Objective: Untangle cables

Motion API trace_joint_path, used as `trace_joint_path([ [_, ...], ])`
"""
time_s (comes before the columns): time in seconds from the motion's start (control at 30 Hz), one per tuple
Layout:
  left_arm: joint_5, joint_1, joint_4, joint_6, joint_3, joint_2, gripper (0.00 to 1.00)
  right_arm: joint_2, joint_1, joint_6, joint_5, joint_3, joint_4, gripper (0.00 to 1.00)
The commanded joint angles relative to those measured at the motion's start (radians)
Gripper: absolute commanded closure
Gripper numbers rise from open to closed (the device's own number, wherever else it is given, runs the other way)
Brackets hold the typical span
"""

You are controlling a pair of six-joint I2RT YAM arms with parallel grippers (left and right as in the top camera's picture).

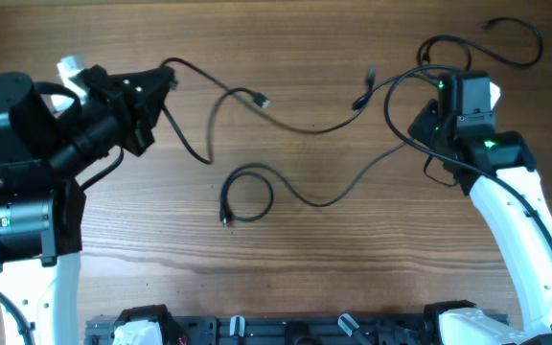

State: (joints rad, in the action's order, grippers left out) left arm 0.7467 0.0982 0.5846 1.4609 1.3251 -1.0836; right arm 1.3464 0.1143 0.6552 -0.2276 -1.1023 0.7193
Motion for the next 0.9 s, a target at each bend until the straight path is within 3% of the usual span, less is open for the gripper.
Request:
trace_joint_path([
  [0.0,-0.215,0.013,0.033,-0.175,0.005,0.003,0.96,-0.002,-0.008,0.031,-0.042,-0.014,0.004,0.96],
  [0.1,-0.334,0.012,0.146,-0.188,0.005,0.0,0.96,-0.002,-0.008,0.033,0.014,-0.014,0.003,0.96],
  [0.2,-0.356,0.011,0.155,-0.332,0.005,-0.026,0.96,-0.002,-0.008,0.025,0.158,-0.014,0.0,0.96],
  [0.3,-0.351,0.008,0.219,-0.332,0.005,-0.056,0.96,-0.002,-0.008,0.017,0.235,-0.014,0.0,0.96],
  [0.53,-0.357,-0.035,0.275,-0.493,0.004,-0.127,0.94,-0.05,-0.008,0.013,0.234,-0.014,-0.044,0.96],
  [0.7,-0.353,-0.036,0.296,-0.492,0.004,-0.155,0.96,-0.053,-0.007,-0.001,0.244,-0.012,0.014,0.95],
  [0.87,-0.306,-0.036,0.256,-0.492,0.004,-0.154,0.96,0.048,0.039,-0.138,0.464,0.015,0.095,0.94],
])
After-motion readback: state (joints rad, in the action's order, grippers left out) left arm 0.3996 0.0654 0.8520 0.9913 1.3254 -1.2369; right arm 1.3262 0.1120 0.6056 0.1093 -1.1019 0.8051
